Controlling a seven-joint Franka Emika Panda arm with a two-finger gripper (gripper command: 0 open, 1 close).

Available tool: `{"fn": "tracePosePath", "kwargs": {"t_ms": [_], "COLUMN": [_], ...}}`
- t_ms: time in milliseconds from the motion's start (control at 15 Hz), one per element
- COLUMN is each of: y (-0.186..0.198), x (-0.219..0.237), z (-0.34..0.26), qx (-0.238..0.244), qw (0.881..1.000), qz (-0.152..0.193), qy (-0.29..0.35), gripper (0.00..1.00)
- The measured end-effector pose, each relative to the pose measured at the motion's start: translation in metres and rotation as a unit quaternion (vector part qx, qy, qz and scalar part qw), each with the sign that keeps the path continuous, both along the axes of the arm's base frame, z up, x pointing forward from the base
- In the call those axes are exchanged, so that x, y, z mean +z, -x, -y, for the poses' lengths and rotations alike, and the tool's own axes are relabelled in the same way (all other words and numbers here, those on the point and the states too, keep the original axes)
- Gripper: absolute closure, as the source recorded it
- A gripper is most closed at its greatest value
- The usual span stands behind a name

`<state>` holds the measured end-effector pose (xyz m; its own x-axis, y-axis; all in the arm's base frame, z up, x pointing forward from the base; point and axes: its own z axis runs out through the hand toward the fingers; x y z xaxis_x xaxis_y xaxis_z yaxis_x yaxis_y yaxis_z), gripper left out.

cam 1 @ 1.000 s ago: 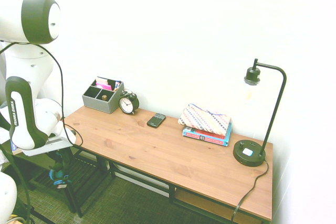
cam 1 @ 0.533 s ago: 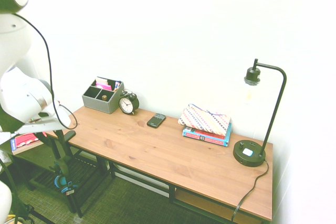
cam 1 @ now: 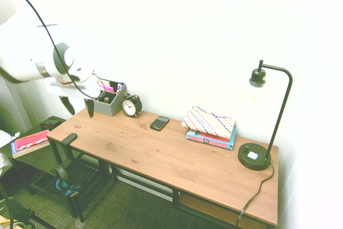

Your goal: Hang the headphone

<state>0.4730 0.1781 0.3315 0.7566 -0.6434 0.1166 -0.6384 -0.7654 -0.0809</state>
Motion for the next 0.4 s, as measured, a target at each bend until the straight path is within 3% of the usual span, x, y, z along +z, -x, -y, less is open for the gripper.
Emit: {"fn": "tracePosePath", "kwargs": {"t_ms": [200,400], "y": [-0.026,0.018], "x": [0.093,0.19], "z": [0.078,0.157], "qx": [-0.034,-0.06], "qw": [0.999,0.998], "qz": [-0.012,-0.032], "qy": [-0.016,0.003], "gripper": [0.0,0.0]}}
